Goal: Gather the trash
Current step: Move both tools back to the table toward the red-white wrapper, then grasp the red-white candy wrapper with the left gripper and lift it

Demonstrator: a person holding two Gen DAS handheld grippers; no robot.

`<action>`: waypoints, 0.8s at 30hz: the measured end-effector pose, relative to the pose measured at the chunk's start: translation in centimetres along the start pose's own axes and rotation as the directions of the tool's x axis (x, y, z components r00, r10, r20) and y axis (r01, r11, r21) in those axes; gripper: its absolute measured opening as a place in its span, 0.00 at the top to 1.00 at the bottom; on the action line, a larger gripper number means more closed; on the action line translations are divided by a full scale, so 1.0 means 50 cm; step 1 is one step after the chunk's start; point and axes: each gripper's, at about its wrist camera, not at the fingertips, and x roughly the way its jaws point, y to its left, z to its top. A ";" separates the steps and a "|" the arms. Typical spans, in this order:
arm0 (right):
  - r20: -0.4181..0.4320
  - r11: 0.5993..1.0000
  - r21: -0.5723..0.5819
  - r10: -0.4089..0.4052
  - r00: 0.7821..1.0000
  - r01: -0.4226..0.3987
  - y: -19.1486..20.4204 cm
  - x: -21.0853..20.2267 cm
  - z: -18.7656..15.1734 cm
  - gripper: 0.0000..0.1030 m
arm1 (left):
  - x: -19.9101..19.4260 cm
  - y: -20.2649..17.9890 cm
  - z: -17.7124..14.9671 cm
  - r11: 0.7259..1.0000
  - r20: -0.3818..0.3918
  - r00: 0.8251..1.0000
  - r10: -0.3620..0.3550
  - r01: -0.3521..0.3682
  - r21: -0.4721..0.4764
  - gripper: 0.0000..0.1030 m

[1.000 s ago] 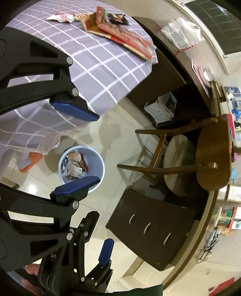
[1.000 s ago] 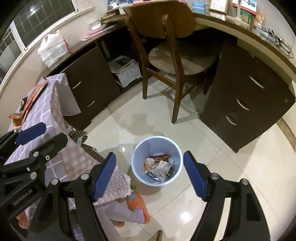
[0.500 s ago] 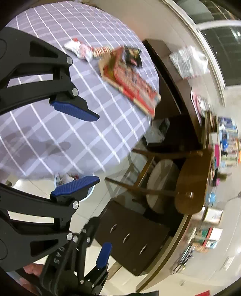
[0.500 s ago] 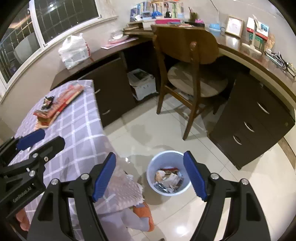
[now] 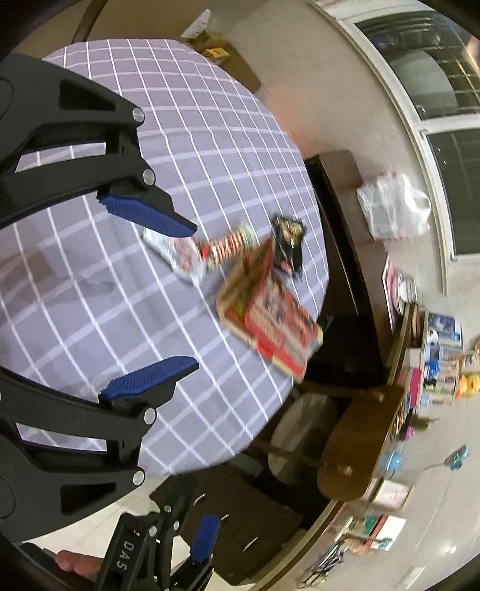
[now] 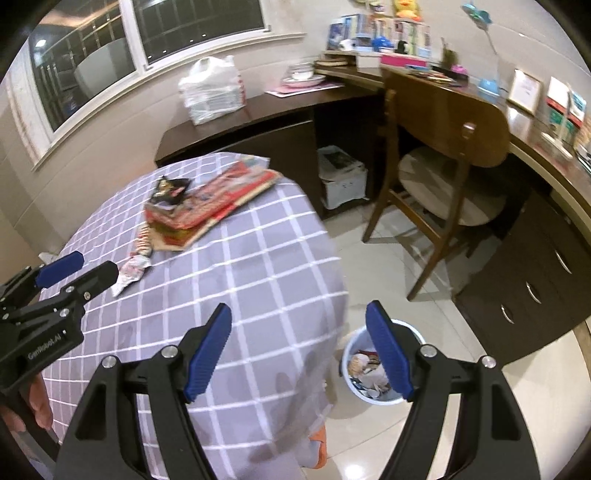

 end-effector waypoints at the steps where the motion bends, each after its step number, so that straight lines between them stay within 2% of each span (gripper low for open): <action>1: -0.001 1.000 -0.005 0.002 1.000 -0.002 0.011 0.004 0.002 0.28 | 0.004 0.016 -0.002 1.000 -0.004 1.000 0.018 -0.019 -0.002 0.35; 4: -0.001 1.000 -0.013 -0.005 1.000 0.005 0.045 0.018 0.007 0.28 | 0.014 0.050 -0.007 0.999 -0.020 0.999 0.043 -0.043 -0.018 0.29; 9: -0.022 1.000 -0.024 -0.010 1.000 0.010 0.090 0.051 0.013 0.28 | 0.043 0.096 -0.021 1.000 -0.062 0.998 0.003 -0.005 -0.031 0.26; 15: -0.072 1.000 -0.015 -0.017 0.997 0.016 0.116 0.103 0.007 0.28 | 0.091 0.094 -0.022 0.996 -0.107 0.990 -0.088 0.091 0.022 0.22; 18: -0.083 1.000 -0.014 -0.010 0.996 0.009 0.123 0.119 0.006 0.28 | 0.126 0.086 -0.021 0.992 -0.151 0.983 -0.106 0.114 0.047 0.22; 23: -0.093 0.999 -0.026 -0.021 0.995 0.018 0.133 0.141 0.012 0.28 | 0.172 0.086 -0.014 0.991 -0.174 0.979 -0.108 0.120 0.062 0.23; 24: -0.096 0.999 -0.031 -0.022 0.995 0.019 0.136 0.145 0.013 0.28 | 0.178 0.087 -0.014 0.990 -0.179 0.977 -0.113 0.126 0.063 0.30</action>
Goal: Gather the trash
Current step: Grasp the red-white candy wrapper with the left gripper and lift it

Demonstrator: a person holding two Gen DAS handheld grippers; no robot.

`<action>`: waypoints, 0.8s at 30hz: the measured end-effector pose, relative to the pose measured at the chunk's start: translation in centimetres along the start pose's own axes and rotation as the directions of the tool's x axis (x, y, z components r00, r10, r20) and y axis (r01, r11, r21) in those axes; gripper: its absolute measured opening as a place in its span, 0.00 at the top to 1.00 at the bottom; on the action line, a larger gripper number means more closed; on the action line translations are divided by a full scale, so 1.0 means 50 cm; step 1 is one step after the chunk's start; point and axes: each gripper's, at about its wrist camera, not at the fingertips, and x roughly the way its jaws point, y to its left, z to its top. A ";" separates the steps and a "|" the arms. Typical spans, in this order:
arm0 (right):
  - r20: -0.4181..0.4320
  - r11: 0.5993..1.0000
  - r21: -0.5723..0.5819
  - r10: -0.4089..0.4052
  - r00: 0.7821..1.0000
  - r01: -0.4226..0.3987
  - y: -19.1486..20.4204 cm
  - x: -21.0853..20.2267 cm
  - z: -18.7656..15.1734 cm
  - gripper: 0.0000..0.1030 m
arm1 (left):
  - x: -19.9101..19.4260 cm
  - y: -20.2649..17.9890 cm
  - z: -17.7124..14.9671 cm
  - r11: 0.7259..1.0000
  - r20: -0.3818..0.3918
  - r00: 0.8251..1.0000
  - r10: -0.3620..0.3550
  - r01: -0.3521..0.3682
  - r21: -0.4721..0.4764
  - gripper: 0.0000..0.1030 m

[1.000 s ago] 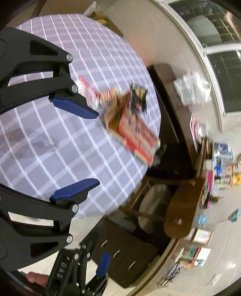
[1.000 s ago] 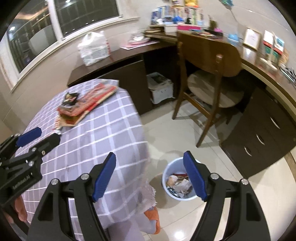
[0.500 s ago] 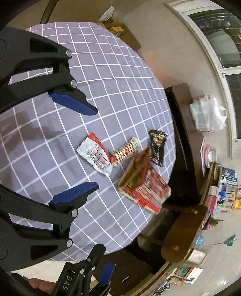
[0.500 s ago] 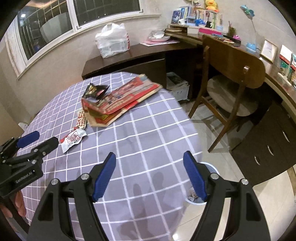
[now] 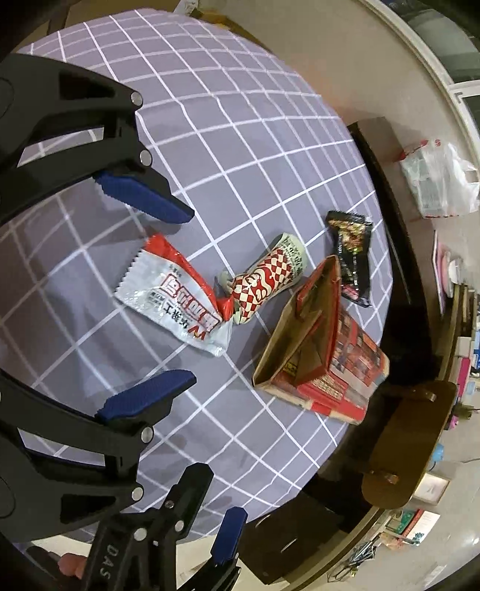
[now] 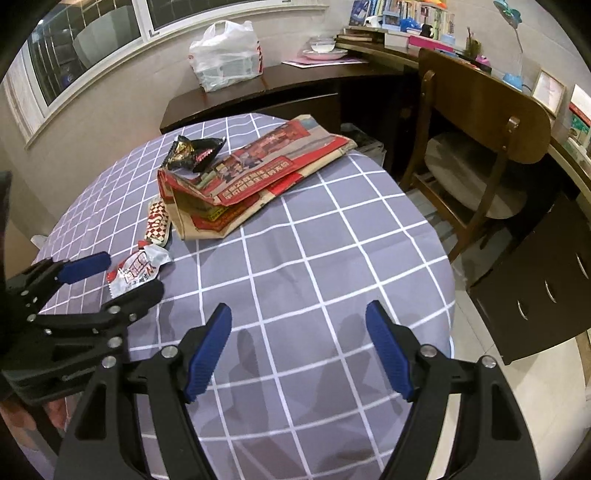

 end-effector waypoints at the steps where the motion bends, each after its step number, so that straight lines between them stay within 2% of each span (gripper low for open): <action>1: -0.003 1.000 -0.007 -0.003 1.000 0.003 0.003 0.005 0.002 0.28 | 0.001 0.003 0.001 1.000 0.012 1.000 -0.001 0.001 -0.003 0.36; 2: -0.007 1.000 -0.013 -0.008 1.000 0.008 0.006 0.009 0.003 0.28 | -0.003 0.006 -0.001 1.000 0.023 1.000 0.001 -0.001 -0.006 0.52; 3: -0.011 1.000 -0.018 -0.011 1.000 0.011 0.008 0.012 0.006 0.28 | -0.007 0.008 -0.002 1.000 0.023 1.000 0.000 0.000 -0.011 0.64; 5: -0.016 1.000 -0.029 -0.006 1.000 0.006 0.014 0.017 0.011 0.28 | -0.015 0.019 -0.005 0.999 0.017 1.000 -0.010 0.011 -0.040 0.68; 7: -0.013 0.999 -0.052 0.006 1.000 -0.007 0.027 0.016 0.017 0.28 | -0.025 0.038 -0.014 0.995 0.023 0.999 -0.035 0.037 -0.097 0.77; 8: -0.010 0.998 -0.066 0.019 1.000 -0.020 0.036 0.014 0.020 0.28 | -0.029 0.046 -0.018 0.991 0.022 0.999 -0.050 0.052 -0.123 0.89; 9: -0.011 0.997 -0.076 0.033 0.999 -0.034 0.044 0.013 0.023 0.28 | -0.034 0.056 -0.023 0.986 0.024 0.998 -0.061 0.064 -0.155 0.89; 12: -0.022 0.987 -0.119 0.108 0.994 -0.110 0.076 0.007 0.031 0.28 | -0.045 0.081 -0.042 0.976 0.037 0.999 -0.026 0.033 -0.215 0.89; 14: -0.028 0.976 -0.156 0.149 0.988 -0.151 0.102 0.004 0.035 0.29 | -0.049 0.102 -0.054 0.963 0.040 0.998 -0.045 0.054 -0.263 0.90; 15: -0.031 0.969 -0.182 0.164 0.986 -0.167 0.119 0.004 0.037 0.32 | -0.052 0.110 -0.057 0.960 0.044 0.998 -0.043 0.054 -0.275 0.90; 18: -0.064 0.953 -0.224 0.196 0.978 -0.206 0.162 0.017 0.046 0.42 | -0.067 0.130 -0.065 0.953 0.062 0.998 -0.025 0.043 -0.301 0.90; 21: -0.093 0.942 -0.238 0.223 0.970 -0.239 0.196 0.034 0.063 0.43 | -0.079 0.160 -0.069 0.943 0.082 0.997 -0.016 0.043 -0.329 0.90; 24: -0.092 0.940 -0.256 0.207 0.974 -0.224 0.223 0.048 0.081 0.43 | -0.090 0.194 -0.070 0.934 0.098 0.995 -0.005 0.040 -0.355 0.90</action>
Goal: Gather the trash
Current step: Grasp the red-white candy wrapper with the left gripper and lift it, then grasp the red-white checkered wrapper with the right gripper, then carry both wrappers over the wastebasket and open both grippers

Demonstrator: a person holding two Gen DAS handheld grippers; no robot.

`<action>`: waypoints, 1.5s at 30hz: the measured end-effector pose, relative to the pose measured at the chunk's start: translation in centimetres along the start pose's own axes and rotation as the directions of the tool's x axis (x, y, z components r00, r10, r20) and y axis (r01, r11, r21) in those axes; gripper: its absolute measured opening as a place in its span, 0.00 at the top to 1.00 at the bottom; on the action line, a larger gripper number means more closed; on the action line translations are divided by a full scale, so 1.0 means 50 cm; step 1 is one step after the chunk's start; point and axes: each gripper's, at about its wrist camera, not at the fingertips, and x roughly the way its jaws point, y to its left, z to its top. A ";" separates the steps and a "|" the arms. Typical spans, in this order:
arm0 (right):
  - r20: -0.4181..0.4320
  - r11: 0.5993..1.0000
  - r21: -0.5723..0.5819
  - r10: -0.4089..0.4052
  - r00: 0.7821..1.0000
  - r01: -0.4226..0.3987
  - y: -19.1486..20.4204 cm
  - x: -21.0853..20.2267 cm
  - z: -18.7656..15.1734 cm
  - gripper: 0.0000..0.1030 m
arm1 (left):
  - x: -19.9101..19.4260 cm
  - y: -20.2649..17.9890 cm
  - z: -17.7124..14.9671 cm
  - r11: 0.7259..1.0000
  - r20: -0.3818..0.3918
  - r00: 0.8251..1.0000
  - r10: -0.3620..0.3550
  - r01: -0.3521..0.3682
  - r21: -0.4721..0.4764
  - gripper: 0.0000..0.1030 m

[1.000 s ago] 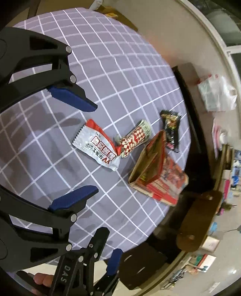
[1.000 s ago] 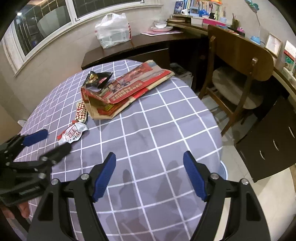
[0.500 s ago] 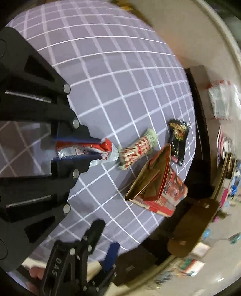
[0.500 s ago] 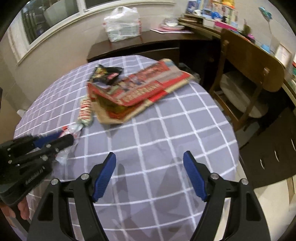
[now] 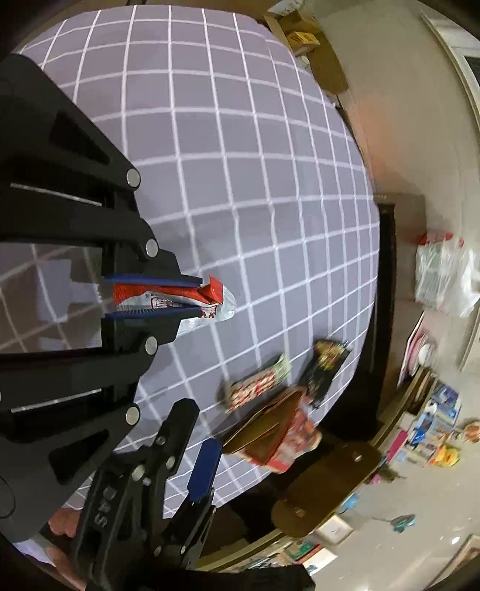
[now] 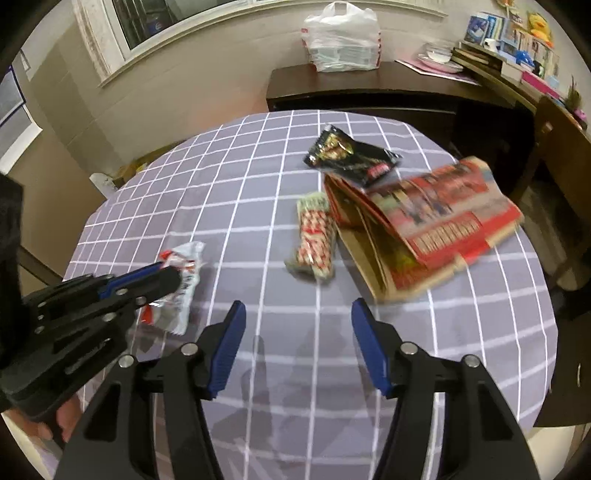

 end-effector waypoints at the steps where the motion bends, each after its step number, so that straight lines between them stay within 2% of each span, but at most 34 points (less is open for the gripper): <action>1: 0.001 1.000 -0.005 -0.013 1.000 0.013 0.005 0.008 0.011 0.43 | -0.002 0.009 0.005 1.000 0.007 1.000 0.000 0.000 -0.008 0.90; 4: 0.004 0.997 -0.021 -0.069 0.998 0.069 0.020 0.038 0.032 0.43 | -0.002 0.024 0.014 1.000 0.019 1.000 0.023 -0.023 -0.009 0.90; 7: -0.007 0.995 -0.029 -0.092 0.996 0.091 0.031 0.069 0.043 0.43 | 0.000 0.038 0.015 1.000 0.018 1.000 0.016 -0.016 -0.015 0.90; 10: 0.030 0.988 -0.081 -0.127 0.991 0.129 0.045 0.081 0.049 0.45 | -0.002 0.048 0.008 0.999 0.023 0.999 0.036 -0.036 -0.003 0.90; 13: 0.028 0.993 -0.068 -0.095 0.995 0.097 0.043 0.082 0.051 0.58 | -0.004 0.060 -0.002 0.999 0.015 0.999 0.044 -0.044 -0.008 0.90; 14: 0.032 0.993 -0.076 -0.089 0.996 0.091 0.046 0.079 0.049 0.73 | -0.005 0.063 -0.006 0.999 0.014 0.999 0.052 -0.052 -0.009 0.90; 17: 0.032 0.992 -0.096 -0.077 0.997 0.080 0.056 0.069 0.035 0.79 | -0.007 0.068 -0.016 0.998 0.005 0.998 0.055 -0.055 -0.021 0.90; 20: 0.014 0.992 -0.112 -0.051 0.999 0.053 0.066 0.053 0.010 0.79 | -0.015 0.053 -0.035 0.999 -0.005 0.999 0.037 -0.037 0.001 0.90; 22: -0.006 0.995 -0.100 -0.006 1.000 0.005 0.066 0.038 -0.013 0.79 | -0.023 0.048 -0.043 0.999 0.000 0.999 0.032 -0.032 -0.012 0.90; 24: -0.017 0.995 -0.101 0.003 1.000 -0.004 0.066 0.019 -0.037 0.80 | -0.034 0.039 -0.052 1.000 0.009 1.000 0.016 -0.016 -0.016 0.90; 29: 0.002 0.998 -0.050 0.034 0.999 -0.034 0.033 -0.040 -0.091 0.80 | -0.055 -0.006 -0.081 1.000 0.010 1.000 0.015 -0.015 0.015 0.90; 38: 0.056 0.999 0.052 -0.018 0.998 0.015 -0.060 -0.142 -0.193 0.80 | -0.069 -0.129 -0.131 0.995 -0.004 0.999 -0.046 0.046 0.094 0.90; 45: 0.093 0.985 0.158 -0.078 0.993 0.063 -0.161 -0.210 -0.263 0.80 | -0.053 -0.261 -0.158 0.976 -0.032 0.993 -0.111 0.115 0.187 0.90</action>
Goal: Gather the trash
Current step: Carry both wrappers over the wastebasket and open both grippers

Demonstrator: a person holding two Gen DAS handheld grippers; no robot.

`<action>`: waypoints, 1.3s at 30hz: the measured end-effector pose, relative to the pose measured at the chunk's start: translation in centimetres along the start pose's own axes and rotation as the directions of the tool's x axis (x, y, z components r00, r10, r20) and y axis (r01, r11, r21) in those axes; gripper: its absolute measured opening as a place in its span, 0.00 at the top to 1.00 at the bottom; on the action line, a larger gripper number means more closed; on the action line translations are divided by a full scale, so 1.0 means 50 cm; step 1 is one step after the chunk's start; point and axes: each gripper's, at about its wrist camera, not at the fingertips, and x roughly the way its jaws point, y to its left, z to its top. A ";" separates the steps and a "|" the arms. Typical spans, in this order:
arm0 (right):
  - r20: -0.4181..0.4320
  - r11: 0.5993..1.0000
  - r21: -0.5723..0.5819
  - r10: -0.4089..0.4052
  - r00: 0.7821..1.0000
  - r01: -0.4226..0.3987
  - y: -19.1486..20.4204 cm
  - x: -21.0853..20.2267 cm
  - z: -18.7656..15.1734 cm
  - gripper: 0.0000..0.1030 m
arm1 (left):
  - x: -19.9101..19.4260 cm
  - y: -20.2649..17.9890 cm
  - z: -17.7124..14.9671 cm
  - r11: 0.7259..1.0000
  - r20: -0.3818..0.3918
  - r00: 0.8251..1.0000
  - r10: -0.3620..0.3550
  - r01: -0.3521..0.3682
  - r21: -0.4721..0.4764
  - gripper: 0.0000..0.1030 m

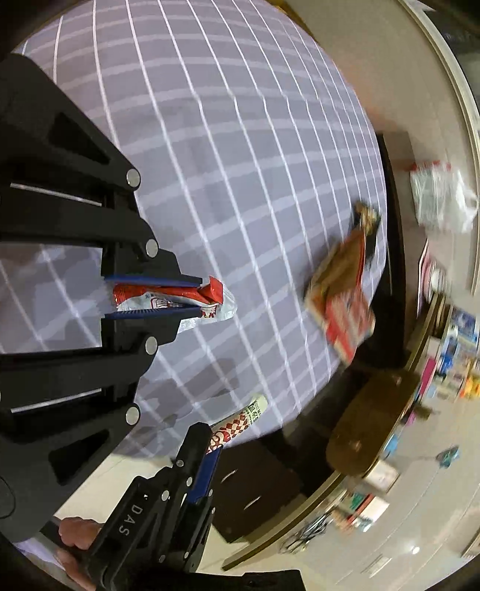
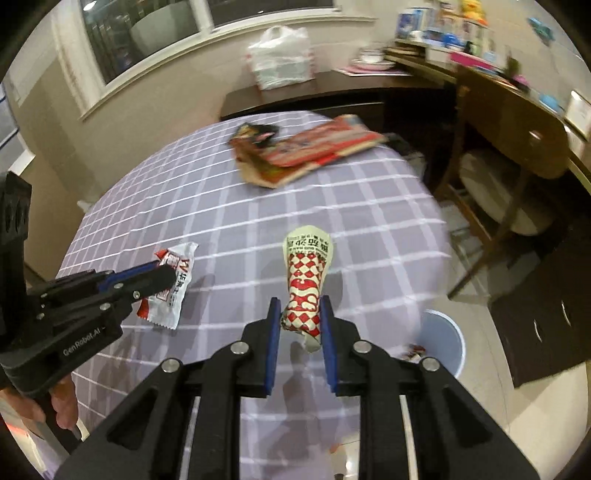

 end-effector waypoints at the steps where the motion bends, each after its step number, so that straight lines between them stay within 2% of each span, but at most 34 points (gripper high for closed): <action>1: 0.003 1.000 0.025 -0.013 1.000 0.012 -0.023 -0.010 -0.009 0.80 | 0.004 -0.015 0.000 1.000 -0.002 1.000 -0.007 0.007 0.006 0.90; 6: 0.015 0.987 0.150 -0.061 0.998 0.058 -0.136 -0.051 -0.052 0.80 | 0.044 -0.104 0.014 0.997 -0.035 0.997 -0.065 0.066 0.046 0.90; 11: 0.017 0.957 0.260 -0.137 0.990 0.128 -0.243 -0.085 -0.092 0.80 | 0.081 -0.199 0.027 0.985 -0.074 0.990 -0.120 0.128 0.114 0.90; 19: -0.042 0.910 0.365 -0.196 0.980 0.198 -0.361 -0.088 -0.147 0.80 | 0.141 -0.327 0.040 0.959 -0.142 0.972 -0.187 0.212 0.188 0.90; 28: -0.098 0.861 0.448 -0.220 0.970 0.241 -0.454 -0.053 -0.184 0.80 | 0.259 -0.437 0.026 0.937 -0.265 0.950 -0.165 0.235 0.258 0.90; 33: -0.140 0.831 0.495 -0.212 0.967 0.254 -0.498 -0.027 -0.203 0.80 | 0.316 -0.481 0.029 0.926 -0.292 0.944 -0.153 0.240 0.292 0.89; 35: -0.152 0.821 0.509 -0.211 0.966 0.260 -0.511 -0.019 -0.207 0.80 | 0.329 -0.497 0.028 0.908 -0.306 0.932 -0.192 0.287 0.304 0.88; 39: -0.147 0.815 0.520 -0.210 0.967 0.256 -0.525 -0.011 -0.203 0.80 | 0.342 -0.500 0.019 0.906 -0.323 0.929 -0.181 0.285 0.312 0.88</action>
